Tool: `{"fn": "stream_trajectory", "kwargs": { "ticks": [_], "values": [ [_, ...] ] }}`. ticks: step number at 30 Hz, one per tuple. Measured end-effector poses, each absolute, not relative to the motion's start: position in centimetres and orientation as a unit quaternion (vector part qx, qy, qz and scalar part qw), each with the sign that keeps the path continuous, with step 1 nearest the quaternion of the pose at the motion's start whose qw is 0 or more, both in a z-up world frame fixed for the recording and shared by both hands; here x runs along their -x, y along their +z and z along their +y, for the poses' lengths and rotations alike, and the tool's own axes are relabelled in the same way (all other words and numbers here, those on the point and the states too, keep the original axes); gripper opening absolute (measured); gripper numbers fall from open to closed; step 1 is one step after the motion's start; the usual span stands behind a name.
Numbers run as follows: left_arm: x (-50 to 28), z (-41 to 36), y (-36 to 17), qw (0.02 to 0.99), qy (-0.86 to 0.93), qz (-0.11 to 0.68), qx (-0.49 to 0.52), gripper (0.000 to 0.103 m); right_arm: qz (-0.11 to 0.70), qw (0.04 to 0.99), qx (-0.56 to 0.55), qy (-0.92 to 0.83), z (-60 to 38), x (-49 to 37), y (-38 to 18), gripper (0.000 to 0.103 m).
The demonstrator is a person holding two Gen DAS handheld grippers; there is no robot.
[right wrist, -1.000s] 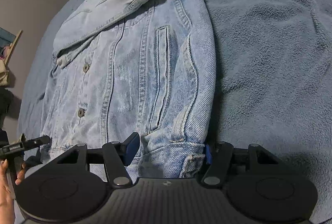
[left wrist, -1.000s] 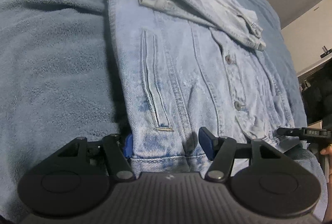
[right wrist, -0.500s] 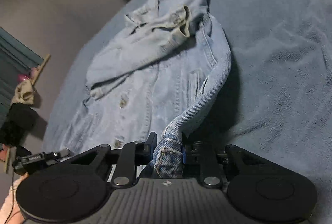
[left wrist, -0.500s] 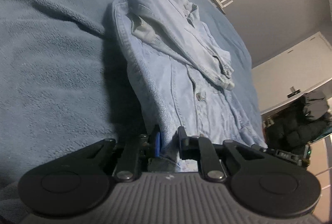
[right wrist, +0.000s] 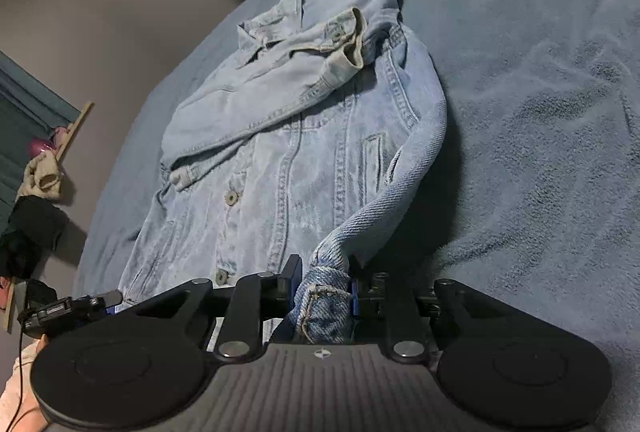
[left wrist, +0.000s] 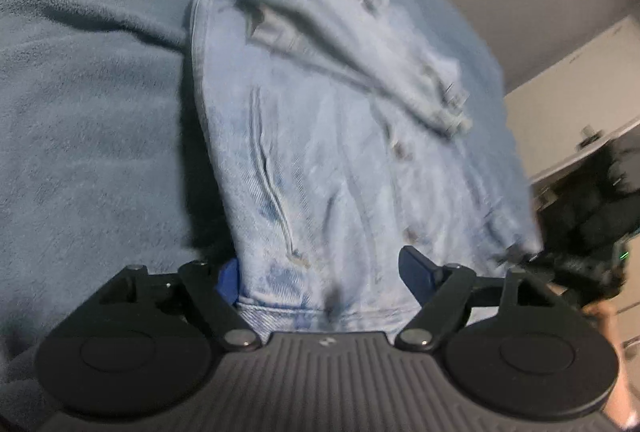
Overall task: Fold large clothes
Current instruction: 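Grasp the hem with the left gripper while the right gripper grasps the hem corner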
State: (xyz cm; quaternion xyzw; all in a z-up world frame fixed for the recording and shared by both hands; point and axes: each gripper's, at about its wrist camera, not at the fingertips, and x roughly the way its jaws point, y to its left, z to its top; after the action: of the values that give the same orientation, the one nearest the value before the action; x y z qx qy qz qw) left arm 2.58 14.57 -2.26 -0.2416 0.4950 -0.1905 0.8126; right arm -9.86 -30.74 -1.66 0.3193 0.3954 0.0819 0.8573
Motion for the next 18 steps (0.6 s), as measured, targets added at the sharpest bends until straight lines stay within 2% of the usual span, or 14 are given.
{"fn": "stream_trajectory", "kwargs": {
  "ticks": [3,6,8,9,12,13,16,18],
  "values": [
    [-2.8,13.9,-2.9,0.807,-0.180,0.517,0.223,0.077,0.412,0.854,-0.309,0.073,-30.5,9.7,-2.1,0.030],
    [-2.7,13.9,-3.0,0.804,-0.178,0.521,0.225,0.077,0.428,0.851,-0.298,0.068,-30.1,9.6,-2.5,0.040],
    [-2.7,13.8,-3.2,0.801,-0.177,0.527,0.221,0.077,0.443,0.846,-0.289,0.070,-29.8,9.4,-2.8,0.053],
    [-2.7,13.7,-3.2,0.801,-0.177,0.529,0.216,0.077,0.451,0.844,-0.283,0.071,-29.5,9.2,-3.1,0.056],
    [-2.6,13.0,-2.9,0.808,-0.177,0.528,0.191,0.075,0.469,0.841,-0.261,0.072,-28.7,8.9,-3.6,0.058],
    [-2.5,12.8,-2.7,0.813,-0.173,0.525,0.181,0.070,0.469,0.843,-0.254,0.070,-28.4,8.9,-3.6,0.055],
    [-2.3,13.3,-2.3,0.824,-0.150,0.516,0.178,0.031,0.453,0.854,-0.245,0.074,-28.2,9.1,-3.0,0.031],
    [-2.2,14.7,-2.3,0.820,-0.150,0.505,0.223,0.023,0.443,0.858,-0.247,0.083,-28.3,9.3,-2.6,0.028]
  ]
}}
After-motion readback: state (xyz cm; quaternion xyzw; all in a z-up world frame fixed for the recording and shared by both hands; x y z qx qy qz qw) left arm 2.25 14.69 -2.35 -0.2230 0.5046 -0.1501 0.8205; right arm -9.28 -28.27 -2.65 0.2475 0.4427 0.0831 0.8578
